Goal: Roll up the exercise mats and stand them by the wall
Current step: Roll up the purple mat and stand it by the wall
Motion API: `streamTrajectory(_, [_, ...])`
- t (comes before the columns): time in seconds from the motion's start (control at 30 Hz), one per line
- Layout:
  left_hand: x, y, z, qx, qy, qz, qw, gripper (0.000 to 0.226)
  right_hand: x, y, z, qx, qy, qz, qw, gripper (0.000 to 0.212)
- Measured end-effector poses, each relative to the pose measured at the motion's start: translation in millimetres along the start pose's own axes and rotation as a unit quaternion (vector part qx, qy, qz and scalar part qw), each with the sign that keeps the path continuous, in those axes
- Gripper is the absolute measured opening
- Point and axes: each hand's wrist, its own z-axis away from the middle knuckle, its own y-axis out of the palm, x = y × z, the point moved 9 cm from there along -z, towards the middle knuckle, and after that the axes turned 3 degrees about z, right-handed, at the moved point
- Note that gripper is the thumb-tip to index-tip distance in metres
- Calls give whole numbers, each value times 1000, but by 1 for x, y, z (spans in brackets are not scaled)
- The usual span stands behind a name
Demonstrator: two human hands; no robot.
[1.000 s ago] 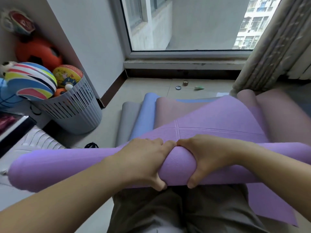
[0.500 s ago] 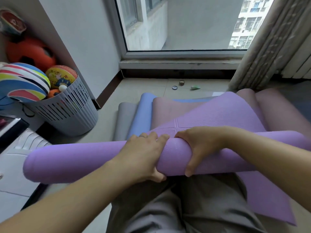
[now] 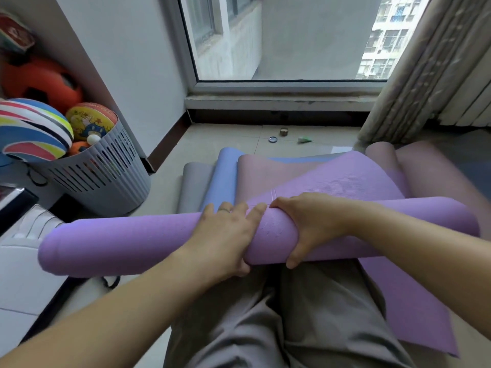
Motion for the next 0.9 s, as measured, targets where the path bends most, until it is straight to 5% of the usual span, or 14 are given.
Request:
streamTrajectory(0.33, [12,-49,26,-8,24,82,996,91,19,-38,30,-26,-38,-28,999,80])
streamTrajectory(0.53, [-1,-7,22,173,49,141,973,92,28,7,31,84,-31,-102,991,76])
streamTrajectory(0.77, [16,14,6,324,15,242,915,88,42,9,42,-75,-46,80,993,100])
streamTrajectory(0.9, [9,4,6,222,18,164,961,86,28,7,30,-37,-33,21,999,98])
